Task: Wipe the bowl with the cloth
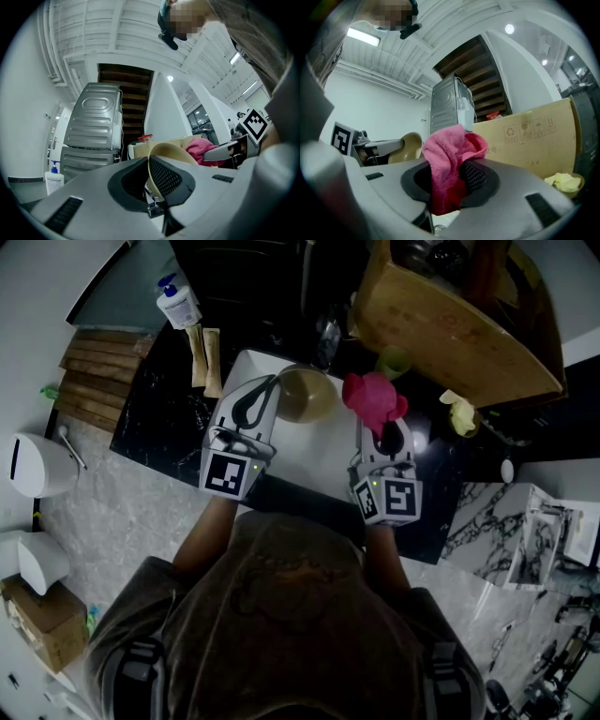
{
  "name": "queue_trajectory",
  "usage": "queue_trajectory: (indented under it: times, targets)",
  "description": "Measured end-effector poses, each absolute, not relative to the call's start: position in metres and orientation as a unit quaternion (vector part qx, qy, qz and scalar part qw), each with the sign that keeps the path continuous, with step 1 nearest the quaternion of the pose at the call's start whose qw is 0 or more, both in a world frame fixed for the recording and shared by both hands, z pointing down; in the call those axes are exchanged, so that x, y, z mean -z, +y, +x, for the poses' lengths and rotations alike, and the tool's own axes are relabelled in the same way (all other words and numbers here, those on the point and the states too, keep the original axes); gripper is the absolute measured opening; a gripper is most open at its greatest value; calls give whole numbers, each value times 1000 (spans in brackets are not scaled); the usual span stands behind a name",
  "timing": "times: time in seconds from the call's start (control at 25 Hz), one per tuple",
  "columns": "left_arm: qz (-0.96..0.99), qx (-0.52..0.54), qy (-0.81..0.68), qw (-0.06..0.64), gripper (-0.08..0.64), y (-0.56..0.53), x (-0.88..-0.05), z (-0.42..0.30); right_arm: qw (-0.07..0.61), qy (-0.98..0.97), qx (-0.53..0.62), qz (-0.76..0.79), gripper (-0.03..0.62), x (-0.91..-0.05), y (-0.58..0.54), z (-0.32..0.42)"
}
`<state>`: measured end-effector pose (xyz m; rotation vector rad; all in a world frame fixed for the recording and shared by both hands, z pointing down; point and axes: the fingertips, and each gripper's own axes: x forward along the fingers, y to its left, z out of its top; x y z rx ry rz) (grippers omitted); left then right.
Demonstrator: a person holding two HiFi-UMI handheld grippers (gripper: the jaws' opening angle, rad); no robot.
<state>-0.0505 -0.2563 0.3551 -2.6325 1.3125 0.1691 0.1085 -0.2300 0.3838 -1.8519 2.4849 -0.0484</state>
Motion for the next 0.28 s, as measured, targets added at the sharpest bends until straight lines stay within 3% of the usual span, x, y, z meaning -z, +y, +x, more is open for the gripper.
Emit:
queue_trajectory:
  times: [0.28]
  targets:
    - [-891,-51,444,87,25,-261,-361,-50,18,804,18,-595,104,-386,-232,108]
